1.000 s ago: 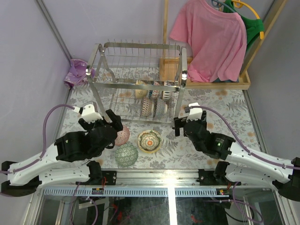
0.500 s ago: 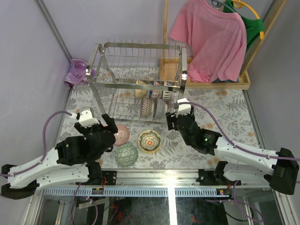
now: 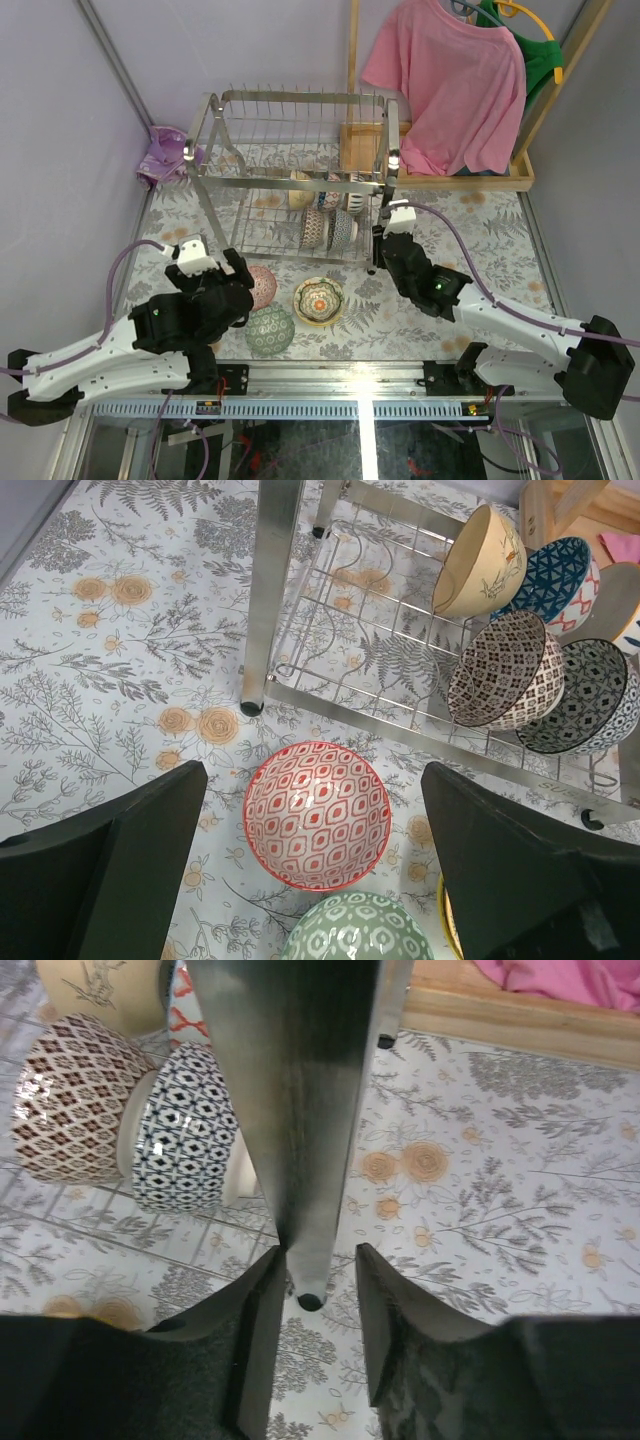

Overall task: Load the bowls into the dish rack
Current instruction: Move the dish rack to the center of the board.

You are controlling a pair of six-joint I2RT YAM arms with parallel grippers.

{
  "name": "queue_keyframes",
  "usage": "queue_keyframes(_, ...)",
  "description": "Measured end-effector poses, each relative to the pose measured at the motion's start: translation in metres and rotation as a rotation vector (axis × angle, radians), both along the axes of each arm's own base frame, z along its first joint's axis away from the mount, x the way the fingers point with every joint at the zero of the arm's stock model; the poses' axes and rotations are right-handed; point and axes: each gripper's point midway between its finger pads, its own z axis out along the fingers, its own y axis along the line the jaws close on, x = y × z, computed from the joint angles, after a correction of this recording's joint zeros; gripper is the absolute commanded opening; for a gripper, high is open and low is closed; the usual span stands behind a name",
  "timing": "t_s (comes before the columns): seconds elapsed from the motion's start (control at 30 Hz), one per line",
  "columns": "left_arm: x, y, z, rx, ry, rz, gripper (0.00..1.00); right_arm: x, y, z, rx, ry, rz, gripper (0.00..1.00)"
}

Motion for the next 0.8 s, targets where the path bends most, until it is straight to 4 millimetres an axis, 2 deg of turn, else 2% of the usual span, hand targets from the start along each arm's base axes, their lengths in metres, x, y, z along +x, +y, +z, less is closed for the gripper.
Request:
queue_keyframes(0.07,0.001,-0.001,-0.003,0.010,0.002,0.002,0.88,0.001,0.003,-0.001,0.026,0.011,0.019,0.16)
queue_keyframes(0.23,0.007,-0.001,-0.001,0.004,-0.008,0.022,0.88,0.002,-0.004,-0.007,0.027,0.038,0.012,0.01)
queue_keyframes(0.37,0.012,0.002,-0.004,0.005,-0.013,0.048,0.88,0.000,-0.010,-0.015,0.016,0.057,-0.005,0.00)
queue_keyframes(0.53,0.019,0.008,-0.017,0.020,0.002,0.089,0.87,0.011,-0.063,-0.011,-0.034,0.012,-0.218,0.00)
queue_keyframes(0.63,0.025,0.010,-0.021,0.013,0.004,0.109,0.87,0.006,-0.081,0.002,-0.027,-0.026,-0.290,0.01)
queue_keyframes(0.67,0.027,0.010,-0.023,0.010,0.004,0.116,0.87,0.005,-0.086,0.006,-0.024,-0.037,-0.304,0.04)
queue_keyframes(0.7,0.028,0.009,-0.024,0.012,0.005,0.114,0.86,0.003,-0.091,0.011,-0.020,-0.049,-0.319,0.14)
queue_keyframes(0.8,0.034,0.013,-0.029,0.016,0.002,0.139,0.80,-0.001,-0.094,0.018,0.007,-0.074,-0.312,0.48)
